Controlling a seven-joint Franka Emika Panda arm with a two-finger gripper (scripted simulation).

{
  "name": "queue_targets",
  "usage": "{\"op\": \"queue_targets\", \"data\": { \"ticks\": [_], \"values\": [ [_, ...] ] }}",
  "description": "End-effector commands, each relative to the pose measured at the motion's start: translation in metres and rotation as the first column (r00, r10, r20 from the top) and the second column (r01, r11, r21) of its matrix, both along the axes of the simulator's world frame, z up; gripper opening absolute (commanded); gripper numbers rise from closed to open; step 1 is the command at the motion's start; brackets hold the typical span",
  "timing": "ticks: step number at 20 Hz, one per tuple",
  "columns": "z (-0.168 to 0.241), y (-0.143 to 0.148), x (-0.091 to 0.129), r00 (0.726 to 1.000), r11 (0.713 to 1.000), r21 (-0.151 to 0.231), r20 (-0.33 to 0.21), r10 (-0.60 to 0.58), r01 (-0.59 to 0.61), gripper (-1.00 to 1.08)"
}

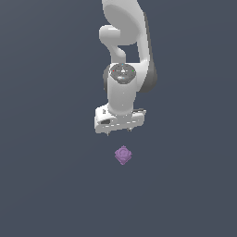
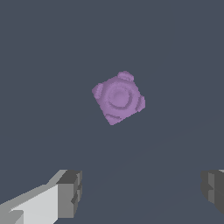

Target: Pick up the object and move it to a goal position.

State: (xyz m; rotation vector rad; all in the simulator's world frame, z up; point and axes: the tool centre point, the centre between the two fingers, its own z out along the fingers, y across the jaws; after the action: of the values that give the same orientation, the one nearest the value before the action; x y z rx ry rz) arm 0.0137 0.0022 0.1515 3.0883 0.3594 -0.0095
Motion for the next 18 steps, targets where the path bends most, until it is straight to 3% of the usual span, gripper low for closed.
{"op": "queue_targets", "data": {
  "ticks": [1,10,18],
  "values": [
    [-0.007,0.003,0.008,0.998,0.998,0.001,-0.002,0.058,-0.058,1.00],
    [-0.037,0.014,0.041,0.953,0.953,0.016,-0.005,0.303,-0.303,1.00],
    [-0.056,0.020,0.058,0.901,0.901,0.029,0.000,0.433,-0.433,1.00]
  ]
}}
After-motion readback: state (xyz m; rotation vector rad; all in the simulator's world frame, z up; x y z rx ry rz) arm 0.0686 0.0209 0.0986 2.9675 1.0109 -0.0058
